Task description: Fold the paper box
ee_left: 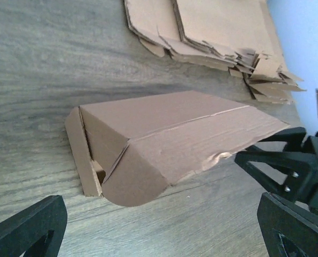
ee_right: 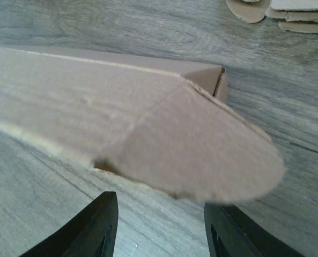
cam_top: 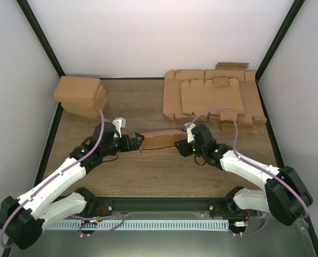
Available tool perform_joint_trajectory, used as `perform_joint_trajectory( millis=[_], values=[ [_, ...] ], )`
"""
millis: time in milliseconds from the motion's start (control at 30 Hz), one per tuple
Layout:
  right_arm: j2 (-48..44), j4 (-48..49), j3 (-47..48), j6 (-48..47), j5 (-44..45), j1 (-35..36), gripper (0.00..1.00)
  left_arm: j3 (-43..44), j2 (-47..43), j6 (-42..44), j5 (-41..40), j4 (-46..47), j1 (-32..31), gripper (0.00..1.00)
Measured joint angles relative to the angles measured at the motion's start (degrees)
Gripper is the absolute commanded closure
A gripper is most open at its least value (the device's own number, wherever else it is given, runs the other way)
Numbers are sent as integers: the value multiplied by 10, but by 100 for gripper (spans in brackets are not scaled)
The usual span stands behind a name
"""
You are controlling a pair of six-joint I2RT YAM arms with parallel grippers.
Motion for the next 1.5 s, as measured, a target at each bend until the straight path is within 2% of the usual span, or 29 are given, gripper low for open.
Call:
perform_joint_trajectory(
  millis=[167,300,533,700,800,900,1100,1267,1367,1500],
  values=[
    [-38,-34,-18,25,-8,0,38,0,37,-15,42,16,23,0],
    [-87,-69,-39,53,-20,0,32,0,43,-28,73,26,52,0],
    [-139,-115,-42,107,-34,0,29,0,44,-32,116,38,89,0],
    [-163,-159,-9,130,-1,0,28,-4,51,-34,134,52,98,0],
    [-187,-167,15,130,21,0,24,-9,61,-40,143,59,98,0],
    [-176,-173,53,129,28,0,19,-19,77,-50,161,76,99,2],
    [-75,-176,142,130,39,-2,15,-32,113,-66,189,103,99,8],
    [-31,-174,168,126,37,-27,24,-34,117,-73,195,124,99,11],
    [15,-173,193,124,19,-56,34,-36,123,-75,198,133,99,14],
    [61,-170,201,131,-19,-71,45,-40,138,-75,197,137,99,23]
  ],
)
